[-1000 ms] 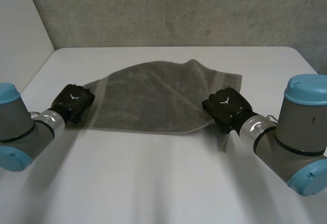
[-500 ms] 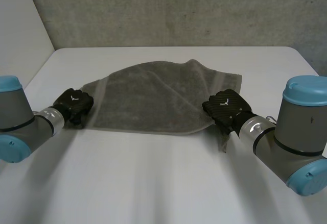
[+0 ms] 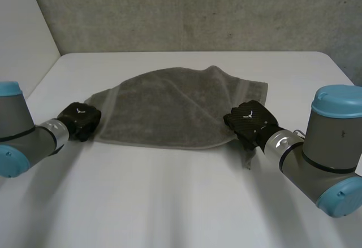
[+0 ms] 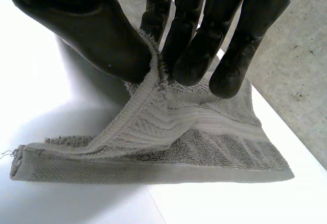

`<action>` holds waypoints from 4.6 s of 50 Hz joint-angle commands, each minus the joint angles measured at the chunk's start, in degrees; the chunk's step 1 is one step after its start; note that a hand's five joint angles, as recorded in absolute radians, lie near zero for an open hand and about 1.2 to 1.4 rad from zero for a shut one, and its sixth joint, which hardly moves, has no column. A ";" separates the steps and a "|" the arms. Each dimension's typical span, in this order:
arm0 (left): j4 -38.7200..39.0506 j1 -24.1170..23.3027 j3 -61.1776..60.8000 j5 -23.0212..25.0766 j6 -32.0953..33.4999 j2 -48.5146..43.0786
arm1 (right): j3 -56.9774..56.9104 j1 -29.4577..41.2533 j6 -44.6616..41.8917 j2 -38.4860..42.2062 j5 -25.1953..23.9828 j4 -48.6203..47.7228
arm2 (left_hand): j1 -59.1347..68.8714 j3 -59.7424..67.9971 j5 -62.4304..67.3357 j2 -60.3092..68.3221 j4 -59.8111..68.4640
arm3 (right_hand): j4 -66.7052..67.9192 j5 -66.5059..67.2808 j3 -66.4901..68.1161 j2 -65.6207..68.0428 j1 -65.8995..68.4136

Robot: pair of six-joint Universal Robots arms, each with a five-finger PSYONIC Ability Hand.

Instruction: Fold the towel.

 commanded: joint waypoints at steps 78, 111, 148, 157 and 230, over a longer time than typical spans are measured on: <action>3.02 -1.30 6.67 -6.20 -13.56 -1.09 | -7.73 -1.54 6.67 -0.87 0.09 14.81 | 8.42 3.65 5.27 3.28 2.64 | 3.57 3.34 3.85 5.02 3.75; 2.67 2.04 -13.98 2.06 -12.51 14.90 | -7.12 -1.54 6.58 -0.61 0.35 14.72 | -43.36 -48.13 -46.51 -48.51 -49.15 | 3.57 3.34 3.85 5.02 3.75; 7.41 0.98 -11.79 1.19 -11.63 7.26 | -7.03 -1.54 6.49 0.89 0.52 14.54 | -40.00 -44.77 -43.15 -45.15 -45.79 | 3.57 3.34 3.85 5.02 3.75; 7.41 0.81 -10.91 1.10 -11.71 6.11 | -7.03 -1.54 6.49 1.15 0.52 14.20 | -37.48 -42.25 -40.62 -42.62 -43.26 | 3.57 3.34 3.85 5.02 3.75; 4.77 -7.45 35.36 -18.31 -24.80 9.54 | -64.65 1.80 -5.20 10.64 15.99 13.69 | 8.42 3.65 5.27 3.28 2.64 | 3.57 3.34 3.85 5.02 3.75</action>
